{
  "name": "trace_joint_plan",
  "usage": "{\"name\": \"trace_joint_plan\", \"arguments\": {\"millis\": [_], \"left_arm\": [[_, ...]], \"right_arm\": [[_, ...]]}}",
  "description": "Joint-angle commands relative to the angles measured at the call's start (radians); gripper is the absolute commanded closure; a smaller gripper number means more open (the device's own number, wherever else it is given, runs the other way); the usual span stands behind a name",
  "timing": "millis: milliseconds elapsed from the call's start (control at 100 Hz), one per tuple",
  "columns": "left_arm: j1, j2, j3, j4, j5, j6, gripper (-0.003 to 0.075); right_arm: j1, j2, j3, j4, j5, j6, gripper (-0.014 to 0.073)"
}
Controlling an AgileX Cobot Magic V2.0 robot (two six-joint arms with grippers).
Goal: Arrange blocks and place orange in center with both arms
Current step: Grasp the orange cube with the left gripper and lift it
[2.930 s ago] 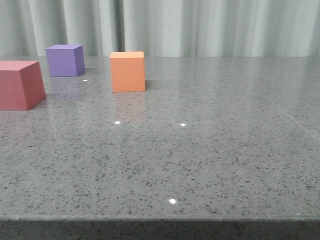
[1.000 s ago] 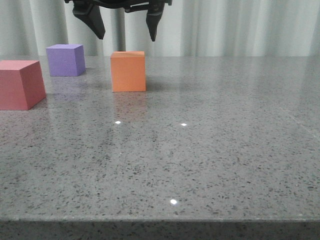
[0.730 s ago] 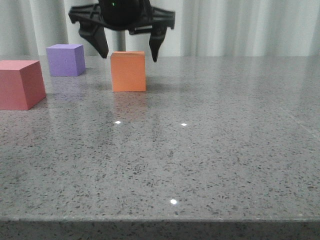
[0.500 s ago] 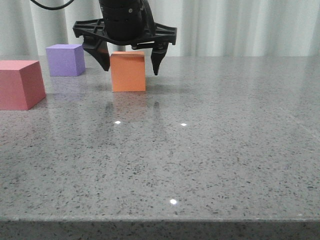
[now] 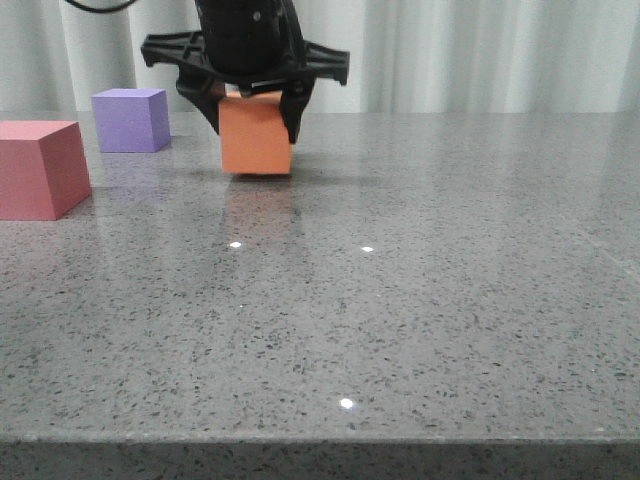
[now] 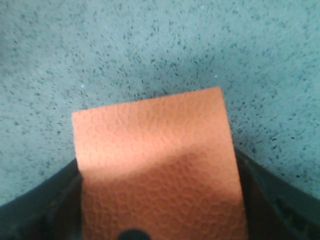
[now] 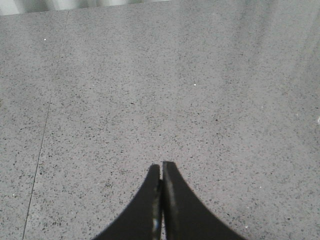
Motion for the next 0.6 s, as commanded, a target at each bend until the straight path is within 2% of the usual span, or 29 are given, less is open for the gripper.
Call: {"name": "trace_joint_plan", "arguments": {"millis": [0, 330, 510, 590], "left_arm": [[-0.005, -0.106, -0.031, 0.049, -0.02, 0.017, 0.0373], [0.067, -0.259, -0.024, 0.01, 0.001, 0.197, 0.0373], [0.164, -0.327, 0.064, -0.006, -0.014, 0.22, 0.0373], [0.211, -0.357, 0.131, -0.053, -0.062, 0.257, 0.0373]], "right_arm": [[-0.008, 0.004, -0.026, -0.031, -0.059, -0.003, 0.0662], [-0.008, 0.004, -0.026, -0.031, -0.059, -0.003, 0.0662], [-0.008, 0.004, -0.026, -0.031, -0.059, -0.003, 0.0662], [-0.008, 0.004, -0.026, -0.031, -0.059, -0.003, 0.0662]]}}
